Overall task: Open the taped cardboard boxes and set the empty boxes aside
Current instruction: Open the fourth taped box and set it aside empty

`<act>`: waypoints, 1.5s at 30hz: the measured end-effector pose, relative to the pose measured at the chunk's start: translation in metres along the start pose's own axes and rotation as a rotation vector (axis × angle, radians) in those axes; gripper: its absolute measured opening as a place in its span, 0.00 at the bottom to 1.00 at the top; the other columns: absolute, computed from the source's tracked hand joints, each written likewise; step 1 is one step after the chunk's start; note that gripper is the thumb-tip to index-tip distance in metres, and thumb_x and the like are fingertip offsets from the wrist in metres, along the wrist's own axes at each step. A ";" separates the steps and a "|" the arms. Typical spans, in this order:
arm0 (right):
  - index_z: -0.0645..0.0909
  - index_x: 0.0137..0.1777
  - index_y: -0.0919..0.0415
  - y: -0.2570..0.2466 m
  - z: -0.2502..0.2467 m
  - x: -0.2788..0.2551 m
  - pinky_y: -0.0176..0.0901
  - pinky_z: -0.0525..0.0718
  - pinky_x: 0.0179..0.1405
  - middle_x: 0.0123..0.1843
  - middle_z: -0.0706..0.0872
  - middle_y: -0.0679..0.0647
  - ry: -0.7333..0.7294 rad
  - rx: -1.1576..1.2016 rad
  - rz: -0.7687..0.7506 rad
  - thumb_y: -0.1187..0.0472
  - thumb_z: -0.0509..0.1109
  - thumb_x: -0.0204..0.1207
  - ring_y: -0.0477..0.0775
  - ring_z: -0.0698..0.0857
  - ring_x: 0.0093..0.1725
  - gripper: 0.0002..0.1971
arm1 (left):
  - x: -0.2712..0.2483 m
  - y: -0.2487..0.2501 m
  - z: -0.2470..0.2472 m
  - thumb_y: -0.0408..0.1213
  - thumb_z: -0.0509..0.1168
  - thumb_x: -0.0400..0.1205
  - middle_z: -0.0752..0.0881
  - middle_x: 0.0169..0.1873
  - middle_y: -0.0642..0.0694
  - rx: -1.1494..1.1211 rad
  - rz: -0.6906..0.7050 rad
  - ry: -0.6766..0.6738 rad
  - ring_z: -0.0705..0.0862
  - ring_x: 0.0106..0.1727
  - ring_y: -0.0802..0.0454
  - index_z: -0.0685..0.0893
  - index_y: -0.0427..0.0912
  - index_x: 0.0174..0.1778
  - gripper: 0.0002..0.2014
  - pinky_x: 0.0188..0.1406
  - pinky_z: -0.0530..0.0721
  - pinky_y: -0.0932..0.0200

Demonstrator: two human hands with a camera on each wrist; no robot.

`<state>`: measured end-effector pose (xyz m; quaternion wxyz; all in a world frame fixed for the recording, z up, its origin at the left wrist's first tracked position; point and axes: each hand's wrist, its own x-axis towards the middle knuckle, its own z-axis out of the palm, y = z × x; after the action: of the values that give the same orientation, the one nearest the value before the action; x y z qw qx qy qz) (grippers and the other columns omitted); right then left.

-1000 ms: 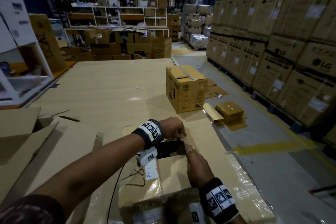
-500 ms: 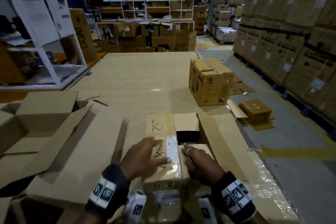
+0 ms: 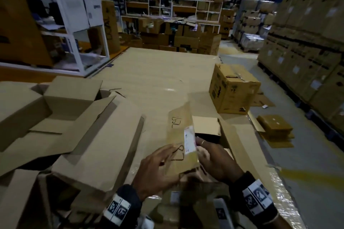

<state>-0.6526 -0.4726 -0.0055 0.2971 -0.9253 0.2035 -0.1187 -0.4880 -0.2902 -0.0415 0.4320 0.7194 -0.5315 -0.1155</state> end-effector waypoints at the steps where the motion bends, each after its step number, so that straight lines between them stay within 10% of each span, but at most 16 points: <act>1: 0.73 0.80 0.42 -0.010 -0.006 0.006 0.43 0.81 0.71 0.77 0.80 0.38 0.005 0.035 -0.056 0.50 0.68 0.85 0.39 0.79 0.74 0.24 | -0.002 0.001 -0.001 0.52 0.81 0.70 0.80 0.74 0.66 -0.073 0.015 0.030 0.81 0.72 0.65 0.78 0.61 0.77 0.38 0.61 0.88 0.57; 7: 0.75 0.81 0.53 -0.056 -0.004 0.067 0.34 0.76 0.74 0.82 0.76 0.47 -0.191 -0.160 -0.289 0.63 0.75 0.81 0.44 0.76 0.78 0.29 | -0.024 -0.005 0.009 0.39 0.77 0.78 0.90 0.49 0.51 -0.152 -0.344 0.318 0.92 0.49 0.52 0.76 0.51 0.74 0.29 0.47 0.90 0.53; 11: 0.79 0.76 0.55 -0.046 0.021 0.108 0.60 0.85 0.64 0.76 0.83 0.56 -0.486 -0.424 -0.279 0.65 0.73 0.77 0.61 0.84 0.70 0.26 | -0.043 0.010 0.017 0.40 0.83 0.71 0.67 0.84 0.47 -0.127 -0.526 0.596 0.76 0.77 0.43 0.47 0.59 0.88 0.59 0.71 0.81 0.36; 13: 0.80 0.77 0.54 -0.046 0.029 0.114 0.59 0.84 0.67 0.76 0.83 0.56 -0.570 -0.481 -0.309 0.67 0.71 0.77 0.62 0.84 0.71 0.27 | -0.047 0.000 0.022 0.48 0.83 0.69 0.55 0.89 0.48 0.155 -0.548 0.610 0.61 0.87 0.40 0.48 0.52 0.90 0.61 0.80 0.68 0.34; 18: 0.86 0.71 0.57 -0.039 0.031 0.122 0.51 0.82 0.68 0.71 0.87 0.55 -0.650 -0.515 -0.425 0.64 0.71 0.82 0.59 0.85 0.70 0.17 | -0.043 -0.003 0.033 0.63 0.57 0.85 0.83 0.72 0.52 0.164 -0.533 0.275 0.75 0.79 0.51 0.83 0.58 0.72 0.24 0.77 0.68 0.51; 24: 0.89 0.59 0.59 -0.025 0.034 0.134 0.54 0.87 0.49 0.55 0.92 0.59 -0.612 -0.624 -0.487 0.53 0.70 0.84 0.65 0.89 0.52 0.13 | -0.033 0.010 0.048 0.71 0.54 0.82 0.82 0.71 0.61 0.006 -0.529 0.215 0.80 0.71 0.57 0.72 0.65 0.80 0.31 0.73 0.76 0.56; 32: 0.90 0.65 0.54 -0.036 0.015 0.169 0.47 0.86 0.59 0.58 0.93 0.56 -0.632 -0.578 -0.373 0.59 0.77 0.75 0.61 0.89 0.57 0.18 | 0.001 0.005 0.041 0.58 0.53 0.89 0.53 0.90 0.54 0.115 -0.470 0.089 0.58 0.88 0.55 0.47 0.55 0.90 0.35 0.85 0.57 0.55; 45: 0.92 0.60 0.62 -0.013 0.016 0.204 0.41 0.77 0.50 0.55 0.93 0.62 -0.576 -0.534 -0.303 0.60 0.80 0.74 0.65 0.90 0.55 0.15 | 0.023 -0.006 0.057 0.46 0.50 0.92 0.76 0.79 0.54 0.103 -0.500 0.215 0.81 0.73 0.52 0.54 0.57 0.88 0.27 0.72 0.76 0.54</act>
<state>-0.4615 -0.5463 0.0104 0.0708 -0.9847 -0.0028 0.1595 -0.5105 -0.3377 -0.0733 0.4067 0.8575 -0.2936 -0.1146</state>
